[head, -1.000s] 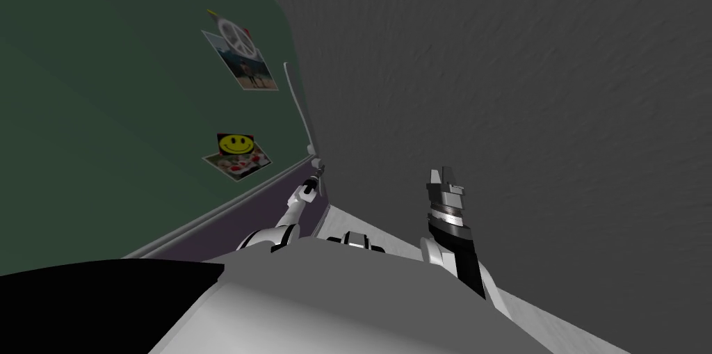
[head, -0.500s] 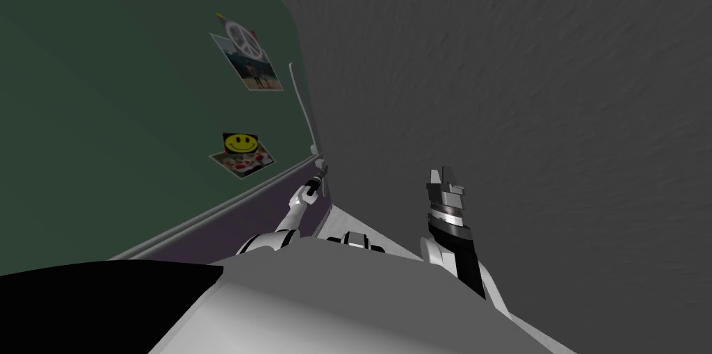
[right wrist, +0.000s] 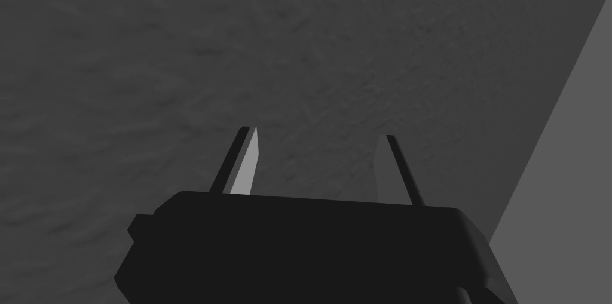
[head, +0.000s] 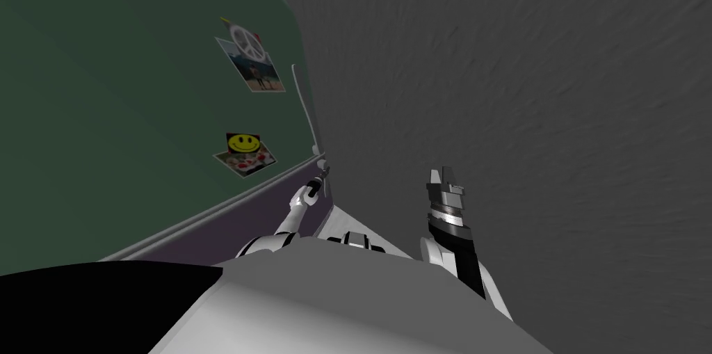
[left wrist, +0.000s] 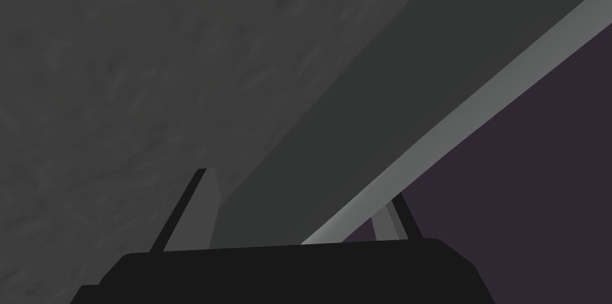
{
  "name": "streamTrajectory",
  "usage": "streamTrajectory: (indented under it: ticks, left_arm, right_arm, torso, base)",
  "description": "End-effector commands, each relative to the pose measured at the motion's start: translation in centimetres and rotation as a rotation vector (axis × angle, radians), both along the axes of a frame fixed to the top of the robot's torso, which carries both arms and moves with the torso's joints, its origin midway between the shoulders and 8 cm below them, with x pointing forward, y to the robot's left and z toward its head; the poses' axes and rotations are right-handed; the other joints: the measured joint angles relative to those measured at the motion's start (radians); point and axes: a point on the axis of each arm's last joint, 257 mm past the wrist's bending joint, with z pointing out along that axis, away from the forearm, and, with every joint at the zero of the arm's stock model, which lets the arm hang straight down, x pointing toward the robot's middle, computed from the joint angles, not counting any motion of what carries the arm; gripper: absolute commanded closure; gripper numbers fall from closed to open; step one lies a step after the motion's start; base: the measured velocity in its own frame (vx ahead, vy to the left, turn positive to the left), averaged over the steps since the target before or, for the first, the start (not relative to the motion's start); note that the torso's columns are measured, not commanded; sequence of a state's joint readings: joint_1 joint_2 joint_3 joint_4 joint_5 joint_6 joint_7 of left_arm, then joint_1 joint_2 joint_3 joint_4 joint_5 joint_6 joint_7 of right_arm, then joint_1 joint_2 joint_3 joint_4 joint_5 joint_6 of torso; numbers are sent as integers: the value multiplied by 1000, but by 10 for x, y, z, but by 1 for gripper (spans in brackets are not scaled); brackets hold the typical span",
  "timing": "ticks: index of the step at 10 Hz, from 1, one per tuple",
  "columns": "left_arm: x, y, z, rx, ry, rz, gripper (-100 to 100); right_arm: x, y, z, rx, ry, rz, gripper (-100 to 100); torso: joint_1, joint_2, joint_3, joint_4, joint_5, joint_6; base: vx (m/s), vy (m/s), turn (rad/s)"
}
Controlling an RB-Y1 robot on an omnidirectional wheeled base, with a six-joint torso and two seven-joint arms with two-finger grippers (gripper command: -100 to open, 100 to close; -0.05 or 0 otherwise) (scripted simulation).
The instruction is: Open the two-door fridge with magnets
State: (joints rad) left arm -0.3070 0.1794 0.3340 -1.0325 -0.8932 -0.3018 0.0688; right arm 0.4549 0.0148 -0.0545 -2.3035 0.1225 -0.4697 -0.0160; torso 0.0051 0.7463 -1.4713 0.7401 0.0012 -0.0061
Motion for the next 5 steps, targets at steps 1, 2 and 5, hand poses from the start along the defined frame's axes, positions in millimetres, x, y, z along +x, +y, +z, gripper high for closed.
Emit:
streamTrajectory:
  ticks: [1, 2, 5]
  left_arm:
    - [8, -28, 2, -5, -1, -52, 100]
    - [8, -28, 2, -5, -1, -52, 100]
    - [17, -69, 7, -9, -3, -127, 100]
  right_arm:
    - [0, 0, 0, 0, 0, 0, 0]
    - [0, 0, 0, 0, 0, 0, 0]
    - [0, 0, 0, 0, 0, 0, 0]
  torso:
    - [-1, -2, -1, 0, 0, 1]
    - [-6, 2, 1, -1, 0, 11]
    - [-7, -1, -1, 0, -3, 3]
  base:
    - [-188, -27, -154]
    - [-264, -7, -164]
    - [-263, -52, -133]
